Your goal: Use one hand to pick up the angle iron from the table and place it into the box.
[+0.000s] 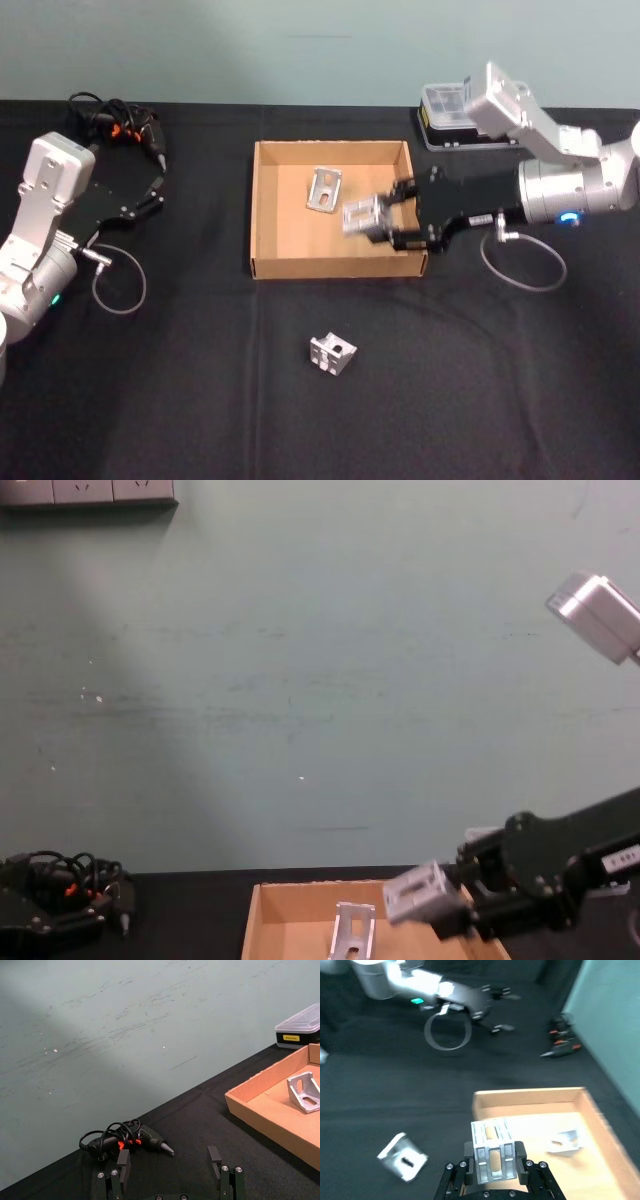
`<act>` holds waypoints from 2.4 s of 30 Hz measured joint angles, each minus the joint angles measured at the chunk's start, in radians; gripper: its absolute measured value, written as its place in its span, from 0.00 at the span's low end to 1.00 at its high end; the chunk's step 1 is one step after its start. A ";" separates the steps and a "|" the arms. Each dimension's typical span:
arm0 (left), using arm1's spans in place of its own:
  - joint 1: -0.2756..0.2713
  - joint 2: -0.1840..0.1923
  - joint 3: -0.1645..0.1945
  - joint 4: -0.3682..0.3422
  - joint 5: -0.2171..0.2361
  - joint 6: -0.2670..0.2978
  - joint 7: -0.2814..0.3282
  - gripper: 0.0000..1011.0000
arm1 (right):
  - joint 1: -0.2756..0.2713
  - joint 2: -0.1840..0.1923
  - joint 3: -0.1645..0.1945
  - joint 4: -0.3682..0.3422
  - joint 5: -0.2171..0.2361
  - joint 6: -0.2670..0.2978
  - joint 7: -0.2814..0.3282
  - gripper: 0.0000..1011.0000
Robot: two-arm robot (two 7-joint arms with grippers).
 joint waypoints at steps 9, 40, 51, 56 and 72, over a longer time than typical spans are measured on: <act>0.000 0.000 0.000 0.000 0.000 0.000 0.000 0.99 | -0.043 -0.019 0.046 -0.015 -0.043 0.028 -0.174 0.47; 0.000 0.000 0.000 0.000 0.000 0.000 0.000 0.99 | -0.053 -0.142 0.078 0.143 -0.182 0.049 -0.303 0.47; 0.000 0.000 0.000 0.000 0.000 0.000 0.000 0.99 | -0.056 -0.157 0.095 0.170 -0.204 0.060 -0.300 0.49; 0.000 0.000 0.000 0.000 0.000 0.000 0.000 0.99 | -0.059 -0.161 0.103 0.175 -0.211 0.063 -0.293 0.64; 0.000 0.000 0.000 0.000 0.000 0.000 0.000 0.99 | -0.076 -0.164 0.137 0.168 -0.230 0.055 -0.279 0.99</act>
